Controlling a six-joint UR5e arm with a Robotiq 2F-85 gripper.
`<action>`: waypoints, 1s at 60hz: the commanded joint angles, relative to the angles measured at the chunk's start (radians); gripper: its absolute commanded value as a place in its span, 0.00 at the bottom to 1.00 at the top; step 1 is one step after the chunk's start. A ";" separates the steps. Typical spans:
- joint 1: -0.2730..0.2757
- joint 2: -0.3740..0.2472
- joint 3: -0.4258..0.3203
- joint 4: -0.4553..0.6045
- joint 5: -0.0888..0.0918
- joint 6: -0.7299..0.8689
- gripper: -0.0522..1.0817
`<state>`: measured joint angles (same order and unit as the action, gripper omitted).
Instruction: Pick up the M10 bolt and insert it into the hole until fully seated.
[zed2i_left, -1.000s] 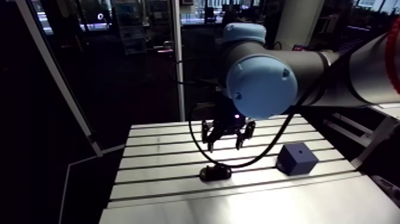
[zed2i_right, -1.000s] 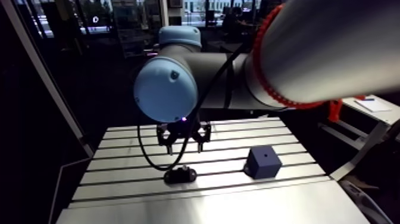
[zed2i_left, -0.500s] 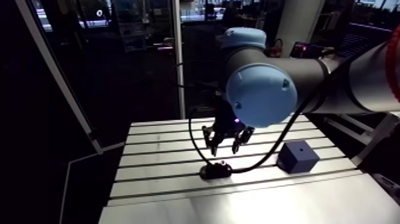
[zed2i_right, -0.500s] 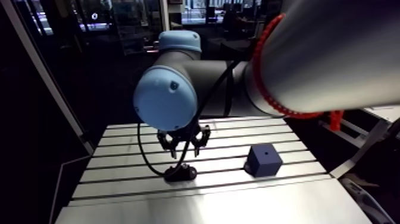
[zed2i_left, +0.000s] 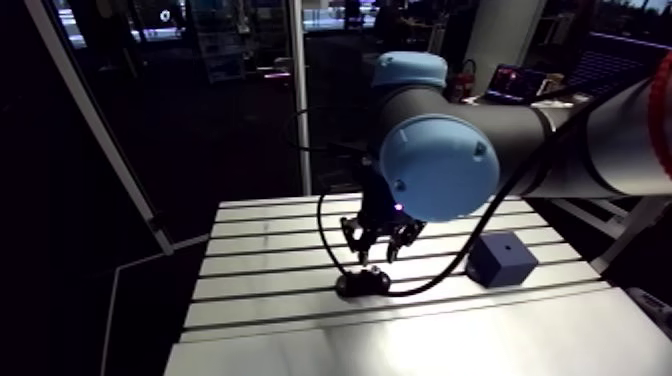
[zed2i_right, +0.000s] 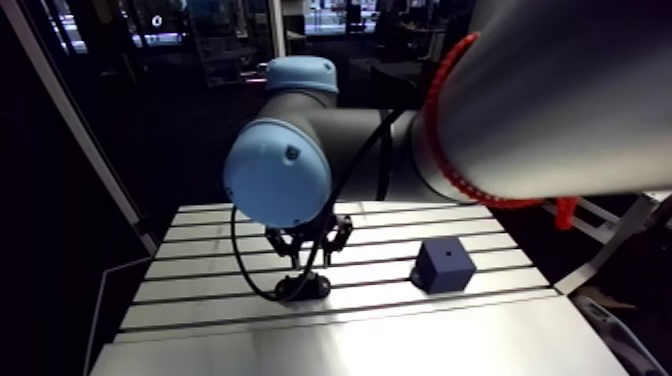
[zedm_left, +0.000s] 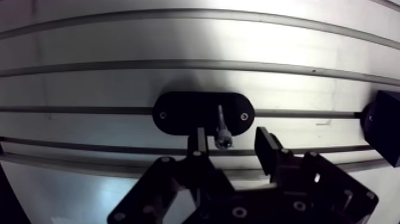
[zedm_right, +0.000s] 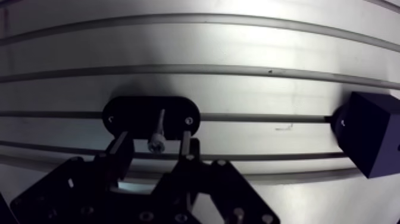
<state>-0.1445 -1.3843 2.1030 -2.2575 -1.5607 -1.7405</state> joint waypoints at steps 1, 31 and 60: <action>0.000 0.003 0.001 0.000 0.000 0.000 0.47; 0.000 0.011 0.007 0.000 0.000 -0.001 0.48; 0.000 0.021 0.009 -0.001 0.000 0.000 0.49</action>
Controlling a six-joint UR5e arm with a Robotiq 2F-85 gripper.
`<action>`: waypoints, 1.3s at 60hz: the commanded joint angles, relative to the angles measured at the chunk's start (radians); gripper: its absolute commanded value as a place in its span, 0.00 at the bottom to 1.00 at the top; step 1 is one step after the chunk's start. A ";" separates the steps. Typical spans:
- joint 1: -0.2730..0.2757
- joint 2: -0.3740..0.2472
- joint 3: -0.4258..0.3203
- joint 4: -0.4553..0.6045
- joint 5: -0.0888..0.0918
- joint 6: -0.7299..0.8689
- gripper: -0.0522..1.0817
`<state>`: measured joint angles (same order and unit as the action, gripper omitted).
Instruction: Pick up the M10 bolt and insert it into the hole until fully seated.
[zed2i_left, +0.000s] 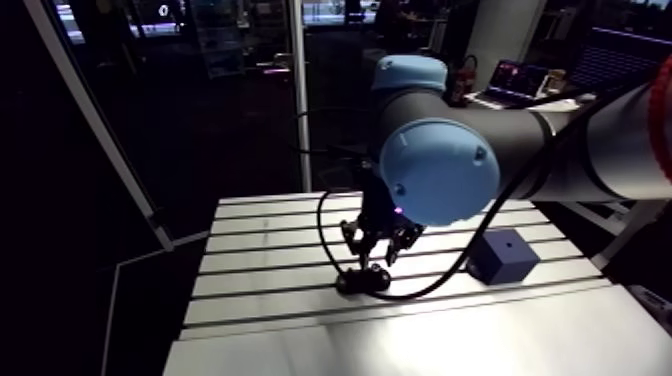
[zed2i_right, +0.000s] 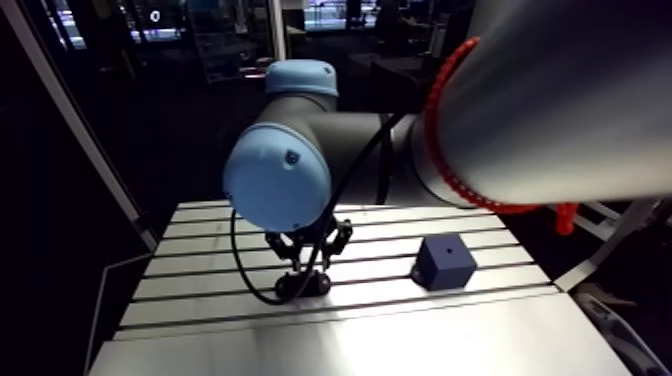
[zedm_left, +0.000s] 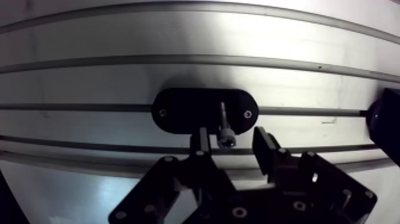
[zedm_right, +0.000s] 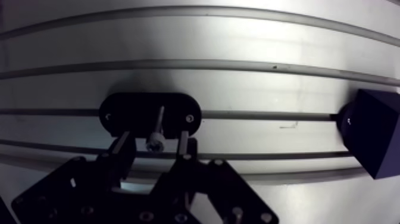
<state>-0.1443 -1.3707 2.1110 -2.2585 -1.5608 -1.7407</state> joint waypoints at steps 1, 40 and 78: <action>0.000 0.008 0.001 0.000 0.000 0.002 0.49; 0.002 0.013 0.000 0.000 -0.002 0.003 0.52; 0.003 0.014 0.005 0.000 -0.002 0.003 0.55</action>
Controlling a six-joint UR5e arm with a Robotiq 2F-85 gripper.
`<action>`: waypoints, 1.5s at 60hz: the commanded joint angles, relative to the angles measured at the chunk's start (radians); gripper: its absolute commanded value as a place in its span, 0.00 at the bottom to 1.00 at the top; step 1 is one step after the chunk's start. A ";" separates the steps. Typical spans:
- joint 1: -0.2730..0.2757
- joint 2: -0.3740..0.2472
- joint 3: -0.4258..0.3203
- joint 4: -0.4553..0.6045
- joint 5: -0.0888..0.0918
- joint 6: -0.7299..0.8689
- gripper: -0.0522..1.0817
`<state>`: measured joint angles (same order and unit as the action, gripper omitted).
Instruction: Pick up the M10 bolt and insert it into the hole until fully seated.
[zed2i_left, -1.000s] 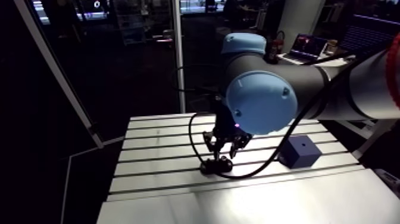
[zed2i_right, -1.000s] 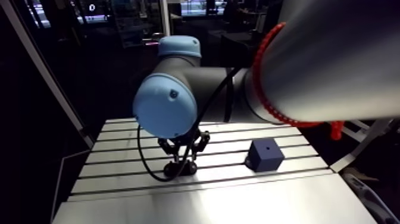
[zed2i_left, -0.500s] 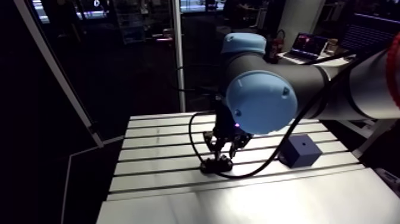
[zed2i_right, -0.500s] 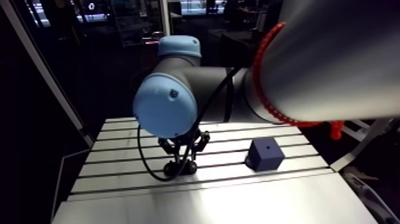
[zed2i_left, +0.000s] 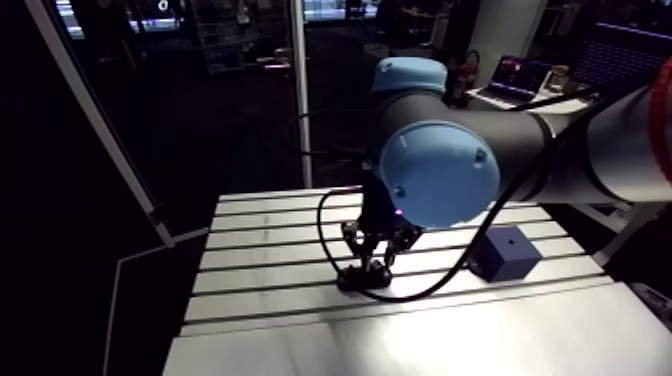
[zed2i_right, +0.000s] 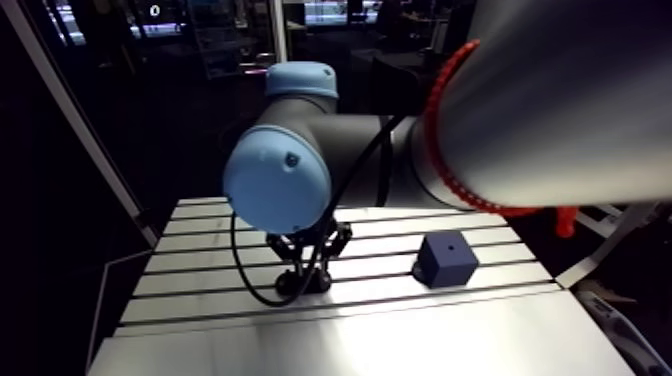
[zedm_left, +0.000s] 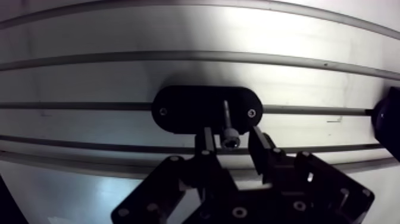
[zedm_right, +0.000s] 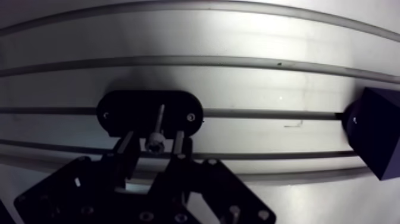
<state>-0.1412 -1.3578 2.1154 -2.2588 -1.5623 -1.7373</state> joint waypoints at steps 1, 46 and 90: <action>0.000 0.001 0.001 0.000 0.000 0.000 0.55; 0.003 0.003 0.001 -0.015 0.000 -0.001 0.61; 0.003 0.007 0.001 -0.015 0.003 -0.003 0.66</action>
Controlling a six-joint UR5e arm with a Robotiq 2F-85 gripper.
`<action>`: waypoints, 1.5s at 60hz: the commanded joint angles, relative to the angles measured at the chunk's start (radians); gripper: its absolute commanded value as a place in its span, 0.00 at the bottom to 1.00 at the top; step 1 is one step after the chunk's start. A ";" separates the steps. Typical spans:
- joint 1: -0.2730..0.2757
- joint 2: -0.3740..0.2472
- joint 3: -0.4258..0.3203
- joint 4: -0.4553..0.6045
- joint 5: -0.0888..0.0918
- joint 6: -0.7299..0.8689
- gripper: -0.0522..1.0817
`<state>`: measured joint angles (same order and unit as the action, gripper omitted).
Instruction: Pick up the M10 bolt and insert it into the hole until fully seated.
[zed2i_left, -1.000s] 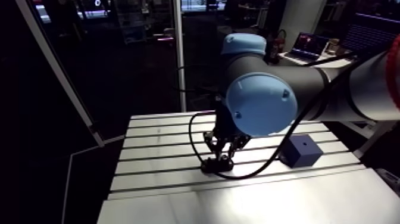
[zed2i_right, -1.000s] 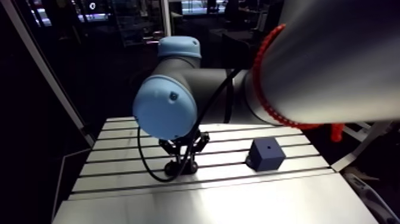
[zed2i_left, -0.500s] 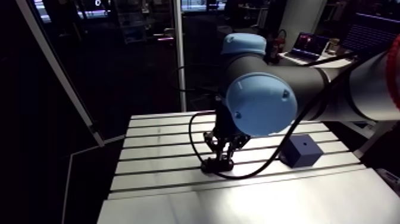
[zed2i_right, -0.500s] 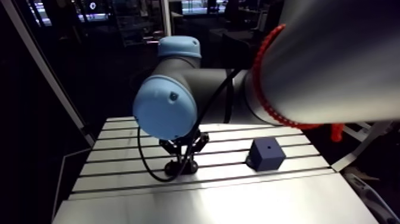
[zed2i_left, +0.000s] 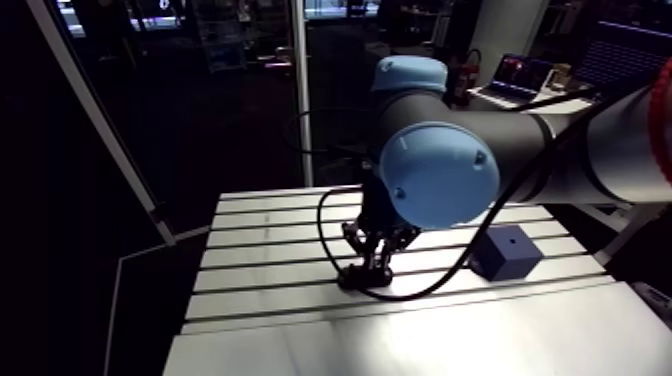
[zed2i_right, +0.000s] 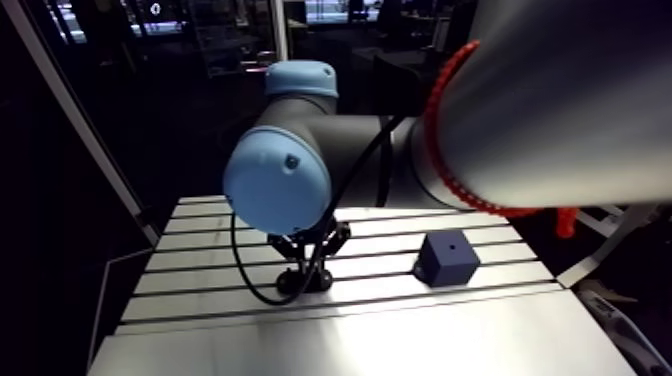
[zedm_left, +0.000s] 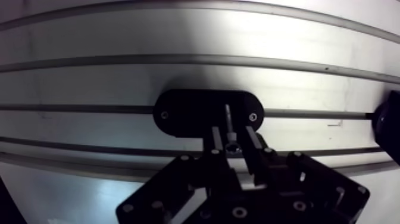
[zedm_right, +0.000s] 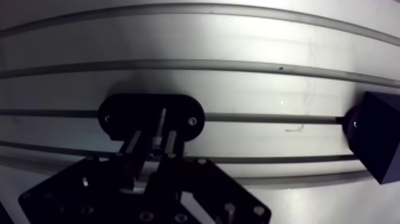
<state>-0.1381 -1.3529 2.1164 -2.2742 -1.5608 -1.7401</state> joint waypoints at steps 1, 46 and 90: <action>0.000 0.002 0.000 0.000 0.002 0.000 0.66; -0.006 -0.008 -0.011 0.004 0.011 0.000 0.76; -0.001 -0.068 -0.078 0.034 0.028 0.003 0.90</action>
<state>-0.1384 -1.4014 2.0679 -2.2610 -1.5342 -1.7369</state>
